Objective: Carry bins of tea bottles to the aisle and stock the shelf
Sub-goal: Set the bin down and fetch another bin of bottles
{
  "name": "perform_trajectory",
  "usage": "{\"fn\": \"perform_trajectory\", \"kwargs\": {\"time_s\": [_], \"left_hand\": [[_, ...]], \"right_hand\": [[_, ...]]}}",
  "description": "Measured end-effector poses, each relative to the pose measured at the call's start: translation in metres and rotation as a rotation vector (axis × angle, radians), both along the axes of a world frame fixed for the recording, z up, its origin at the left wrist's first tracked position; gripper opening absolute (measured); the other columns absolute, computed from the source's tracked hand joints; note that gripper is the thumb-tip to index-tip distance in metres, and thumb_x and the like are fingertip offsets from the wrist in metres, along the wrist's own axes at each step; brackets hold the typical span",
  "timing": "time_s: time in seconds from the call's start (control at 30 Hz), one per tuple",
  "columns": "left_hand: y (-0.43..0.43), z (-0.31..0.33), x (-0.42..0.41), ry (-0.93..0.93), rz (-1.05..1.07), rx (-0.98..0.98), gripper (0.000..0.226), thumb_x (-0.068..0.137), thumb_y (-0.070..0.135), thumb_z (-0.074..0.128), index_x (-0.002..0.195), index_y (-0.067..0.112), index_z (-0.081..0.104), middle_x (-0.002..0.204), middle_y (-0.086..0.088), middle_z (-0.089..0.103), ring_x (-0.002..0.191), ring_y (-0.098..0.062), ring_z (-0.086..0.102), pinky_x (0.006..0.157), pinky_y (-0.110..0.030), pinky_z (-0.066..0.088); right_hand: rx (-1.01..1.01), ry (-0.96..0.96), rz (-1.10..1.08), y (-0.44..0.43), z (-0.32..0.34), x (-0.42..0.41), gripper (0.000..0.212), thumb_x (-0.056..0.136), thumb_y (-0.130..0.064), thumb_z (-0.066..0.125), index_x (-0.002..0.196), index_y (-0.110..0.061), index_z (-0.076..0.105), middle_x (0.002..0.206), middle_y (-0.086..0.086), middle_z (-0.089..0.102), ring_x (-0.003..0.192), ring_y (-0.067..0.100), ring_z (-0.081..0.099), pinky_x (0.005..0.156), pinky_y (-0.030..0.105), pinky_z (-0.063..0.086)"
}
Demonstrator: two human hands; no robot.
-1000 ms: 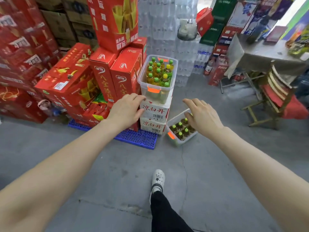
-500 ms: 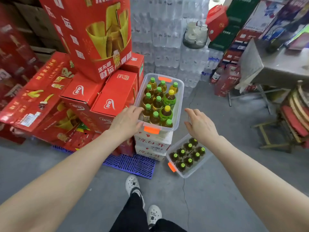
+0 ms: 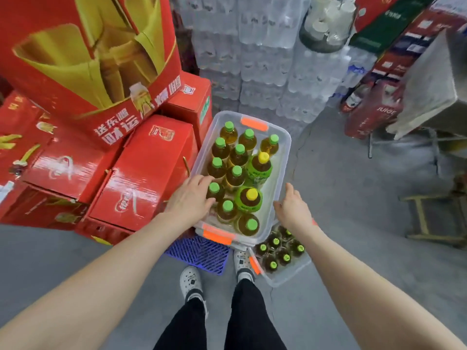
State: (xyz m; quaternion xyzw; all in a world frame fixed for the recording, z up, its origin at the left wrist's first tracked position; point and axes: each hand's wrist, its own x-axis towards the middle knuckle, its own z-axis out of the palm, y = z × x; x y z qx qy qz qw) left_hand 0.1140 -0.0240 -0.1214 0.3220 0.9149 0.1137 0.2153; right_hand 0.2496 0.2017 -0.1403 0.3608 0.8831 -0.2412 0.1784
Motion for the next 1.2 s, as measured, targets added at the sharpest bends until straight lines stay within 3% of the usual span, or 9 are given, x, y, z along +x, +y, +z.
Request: {"fn": "perform_trajectory", "kwargs": {"time_s": [0.13, 0.27, 0.53, 0.7, 0.83, 0.93, 1.03, 1.13, 1.2], "left_hand": [[0.015, -0.017, -0.005, -0.035, 0.081, -0.057, 0.055, 0.095, 0.034, 0.059, 0.146, 0.020, 0.041, 0.142, -0.003, 0.047, 0.130, -0.027, 0.044, 0.105, -0.041, 0.042], [0.033, -0.026, -0.009, -0.050, 0.132, -0.090, 0.055, 0.096, 0.034, 0.059, 0.146, 0.019, 0.040, 0.142, -0.003, 0.046, 0.131, -0.027, 0.044, 0.105, -0.040, 0.041], [0.055, -0.038, -0.023, -0.049, 0.229, -0.097, 0.060, 0.095, 0.029, 0.059, 0.149, 0.016, 0.034, 0.143, -0.010, 0.043, 0.127, -0.031, 0.044, 0.108, -0.041, 0.037], [0.082, -0.064, -0.038, -0.138, 0.375, -0.066, 0.073, 0.097, 0.028, 0.057, 0.156, 0.010, 0.018, 0.151, -0.019, 0.038, 0.135, -0.036, 0.041, 0.112, -0.043, 0.033], [0.099, -0.090, -0.047, -0.200, 0.550, 0.035, 0.078, 0.099, 0.028, 0.054, 0.159, 0.013, 0.006, 0.162, -0.012, 0.023, 0.146, -0.032, 0.031, 0.118, -0.047, 0.030], [0.101, -0.104, -0.059, -0.195, 0.674, 0.059, 0.067, 0.099, 0.028, 0.054, 0.156, 0.018, 0.020, 0.155, -0.010, 0.039, 0.138, -0.034, 0.043, 0.111, -0.045, 0.038], [0.100, -0.104, -0.067, -0.266, 0.737, 0.069, 0.052, 0.097, 0.028, 0.060, 0.145, 0.024, 0.040, 0.131, -0.009, 0.061, 0.115, -0.032, 0.058, 0.088, -0.032, 0.041], [0.098, -0.100, -0.061, -0.281, 0.739, 0.099, 0.050, 0.098, 0.022, 0.058, 0.144, 0.030, 0.041, 0.119, -0.009, 0.064, 0.098, -0.027, 0.059, 0.080, -0.031, 0.040], [0.097, -0.097, -0.050, -0.283, 0.758, 0.111, 0.053, 0.098, 0.019, 0.055, 0.147, 0.031, 0.038, 0.121, -0.011, 0.063, 0.100, -0.030, 0.061, 0.083, -0.034, 0.046]], "right_hand": [[-0.179, 0.011, -0.134, 0.012, -0.030, -0.032, 0.078, 0.099, -0.024, 0.051, 0.157, -0.015, 0.000, 0.144, 0.020, 0.045, 0.119, 0.043, 0.055, 0.092, 0.045, 0.046], [-0.244, -0.011, -0.208, 0.026, -0.036, -0.049, 0.084, 0.098, -0.027, 0.047, 0.157, -0.016, -0.012, 0.126, 0.019, 0.059, 0.109, 0.039, 0.059, 0.080, 0.039, 0.043], [-0.094, -0.120, 0.005, 0.101, -0.028, -0.069, 0.084, 0.089, -0.020, 0.047, 0.154, -0.027, -0.005, 0.107, 0.017, 0.064, 0.089, 0.037, 0.059, 0.081, 0.044, 0.052], [-0.161, -0.121, -0.013, 0.134, -0.049, -0.075, 0.080, 0.083, -0.018, 0.046, 0.147, -0.037, 0.001, 0.095, 0.015, 0.065, 0.074, 0.038, 0.065, 0.074, 0.047, 0.058], [-0.136, -0.055, -0.014, 0.140, -0.064, -0.075, 0.066, 0.090, -0.025, 0.056, 0.144, -0.032, 0.017, 0.095, 0.013, 0.066, 0.081, 0.038, 0.063, 0.069, 0.038, 0.050], [-0.142, 0.018, -0.057, 0.143, -0.074, -0.084, 0.053, 0.092, -0.027, 0.060, 0.138, -0.022, 0.033, 0.108, 0.012, 0.068, 0.097, 0.037, 0.062, 0.076, 0.038, 0.047], [-0.131, 0.013, -0.110, 0.145, -0.079, -0.093, 0.047, 0.091, -0.020, 0.059, 0.133, -0.019, 0.038, 0.111, 0.015, 0.066, 0.098, 0.037, 0.059, 0.077, 0.039, 0.046], [-0.099, -0.006, -0.132, 0.142, -0.075, -0.092, 0.045, 0.091, -0.015, 0.055, 0.132, -0.020, 0.038, 0.110, 0.016, 0.064, 0.091, 0.035, 0.054, 0.075, 0.037, 0.044], [-0.070, -0.023, -0.133, 0.139, -0.071, -0.086, 0.048, 0.090, -0.015, 0.055, 0.134, -0.022, 0.037, 0.111, 0.016, 0.063, 0.098, 0.038, 0.057, 0.078, 0.038, 0.044]]}}
